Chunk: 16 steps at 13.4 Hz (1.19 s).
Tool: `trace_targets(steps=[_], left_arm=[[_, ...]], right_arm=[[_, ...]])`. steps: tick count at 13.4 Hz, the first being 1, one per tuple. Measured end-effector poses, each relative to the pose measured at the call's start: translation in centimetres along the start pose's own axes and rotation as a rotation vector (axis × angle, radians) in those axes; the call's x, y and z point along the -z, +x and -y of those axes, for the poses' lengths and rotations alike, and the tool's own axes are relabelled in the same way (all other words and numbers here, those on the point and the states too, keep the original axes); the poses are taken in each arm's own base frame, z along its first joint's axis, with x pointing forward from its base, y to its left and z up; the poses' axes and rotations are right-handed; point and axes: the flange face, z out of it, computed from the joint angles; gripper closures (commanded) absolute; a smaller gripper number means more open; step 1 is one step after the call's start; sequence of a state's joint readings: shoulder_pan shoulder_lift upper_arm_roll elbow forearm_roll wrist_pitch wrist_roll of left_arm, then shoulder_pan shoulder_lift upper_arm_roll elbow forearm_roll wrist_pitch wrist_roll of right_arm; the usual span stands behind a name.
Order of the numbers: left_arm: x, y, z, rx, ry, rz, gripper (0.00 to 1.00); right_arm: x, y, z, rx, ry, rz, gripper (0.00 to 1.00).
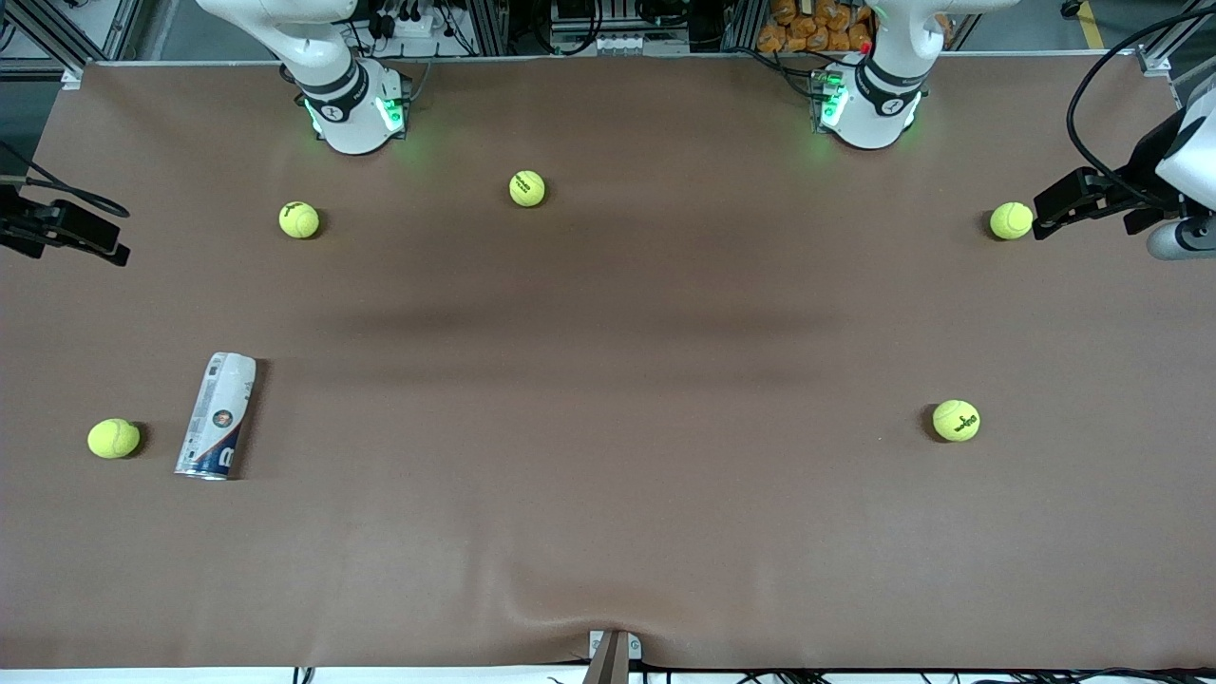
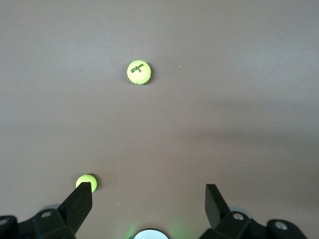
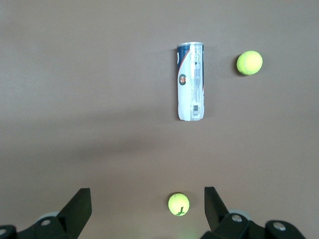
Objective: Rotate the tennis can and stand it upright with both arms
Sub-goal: 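Reach the right gripper toward the clear tennis can lying on the table, then close the right gripper around the middle of the tennis can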
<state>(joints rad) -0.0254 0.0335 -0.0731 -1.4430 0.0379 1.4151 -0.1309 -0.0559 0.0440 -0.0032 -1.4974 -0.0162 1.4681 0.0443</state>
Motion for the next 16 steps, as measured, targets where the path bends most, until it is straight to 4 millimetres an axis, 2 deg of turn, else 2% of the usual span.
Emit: trace_targets(steps=[3, 6, 10, 14, 16], left_arm=[[0.0, 0.0, 0.0, 0.001, 0.000, 0.000, 0.00], [0.0, 0.0, 0.2, 0.004, 0.000, 0.000, 0.00], [0.0, 0.0, 0.3, 0.005, 0.000, 0.001, 0.00], [-0.4, 0.3, 0.3, 0.005, 0.000, 0.006, 0.00], [-0.5, 0.4, 0.3, 0.006, 0.000, 0.008, 0.00]], right_arm=[[-3.2, 0.9, -1.9, -0.033, -0.005, 0.060, 0.00], [-8.5, 3.5, -4.7, -0.077, -0.018, 0.116, 0.00], [-17.0, 7.6, -7.6, -0.105, -0.017, 0.141, 0.00], [-26.6, 11.4, -8.4, -0.072, -0.060, 0.125, 0.00], [-30.6, 12.8, -9.1, -0.037, -0.057, 0.098, 0.00]])
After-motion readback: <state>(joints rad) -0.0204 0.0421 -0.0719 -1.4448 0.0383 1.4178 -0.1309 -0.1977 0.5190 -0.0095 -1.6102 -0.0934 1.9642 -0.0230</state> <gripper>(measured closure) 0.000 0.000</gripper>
